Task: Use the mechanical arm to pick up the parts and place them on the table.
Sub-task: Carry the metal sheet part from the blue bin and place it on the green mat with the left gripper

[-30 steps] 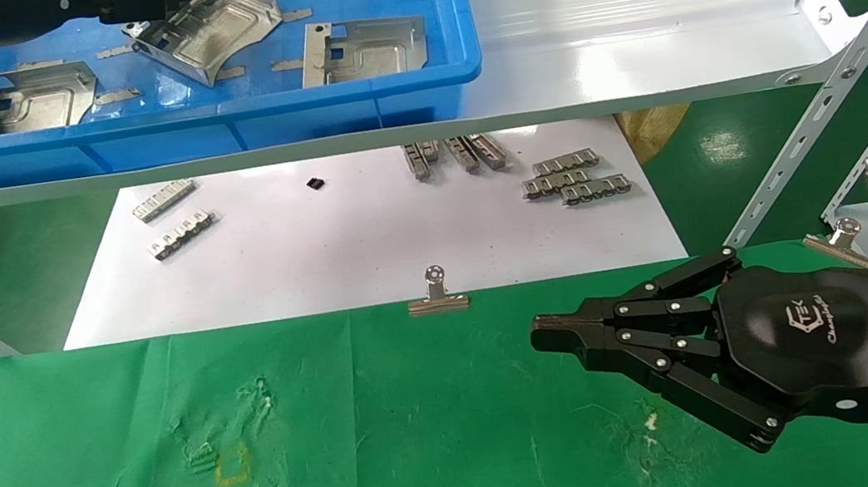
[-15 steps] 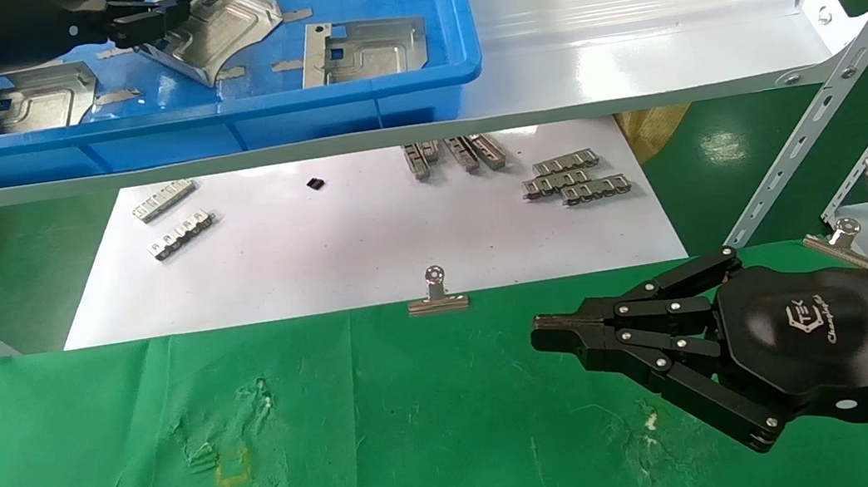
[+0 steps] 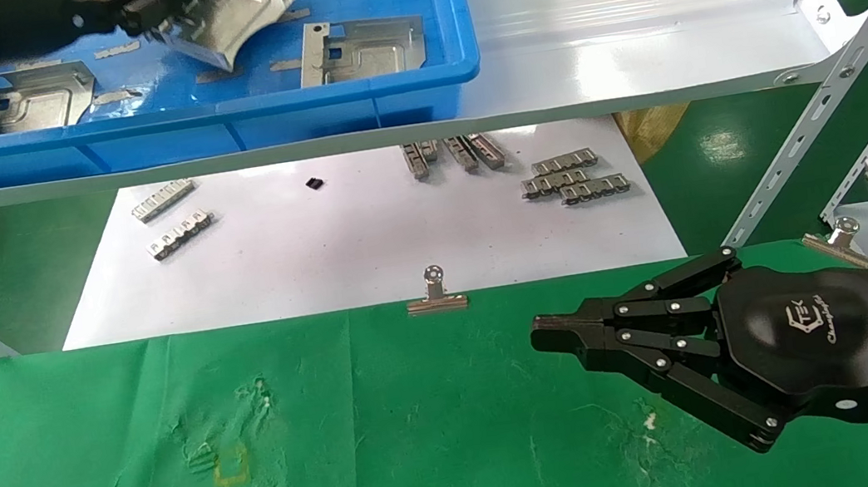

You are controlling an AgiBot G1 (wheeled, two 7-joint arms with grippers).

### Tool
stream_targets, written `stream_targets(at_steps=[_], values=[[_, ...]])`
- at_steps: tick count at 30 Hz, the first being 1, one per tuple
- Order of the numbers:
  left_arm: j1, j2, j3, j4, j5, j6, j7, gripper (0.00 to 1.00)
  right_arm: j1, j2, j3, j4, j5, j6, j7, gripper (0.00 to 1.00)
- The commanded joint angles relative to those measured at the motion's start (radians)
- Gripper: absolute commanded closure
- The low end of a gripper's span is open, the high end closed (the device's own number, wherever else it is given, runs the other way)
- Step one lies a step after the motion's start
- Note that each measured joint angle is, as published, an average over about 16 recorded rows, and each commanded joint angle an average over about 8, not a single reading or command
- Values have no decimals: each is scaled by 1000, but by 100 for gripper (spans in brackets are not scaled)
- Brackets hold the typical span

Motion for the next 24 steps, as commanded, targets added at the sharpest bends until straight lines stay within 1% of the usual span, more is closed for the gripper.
stream_targets(at_steps=[1, 2, 3, 4, 10, 16, 20, 24], values=[[-8, -7, -9, -7, -12, 19, 5, 100, 0, 0, 0, 0, 0, 0, 0, 16], [-12, -12, -13, -11, -18, 38, 10, 100, 0, 0, 0, 0, 0, 0, 0, 7], [-16, -16, -17, -15, -25, 61, 16, 100, 0, 0, 0, 0, 0, 0, 0, 1], [-18, -21, -20, -20, -31, 87, 22, 100, 0, 0, 0, 0, 0, 0, 0, 0], [-15, -57, -38, -44, -63, 296, 75, 100, 0, 0, 0, 0, 0, 0, 0, 0], [20, -111, -58, -71, -104, 528, 164, 100, 0, 0, 0, 0, 0, 0, 0, 0], [65, -149, -57, -111, -130, 595, 218, 100, 0, 0, 0, 0, 0, 0, 0, 0], [153, -211, -29, -225, -179, 609, 275, 100, 0, 0, 0, 0, 0, 0, 0, 0]])
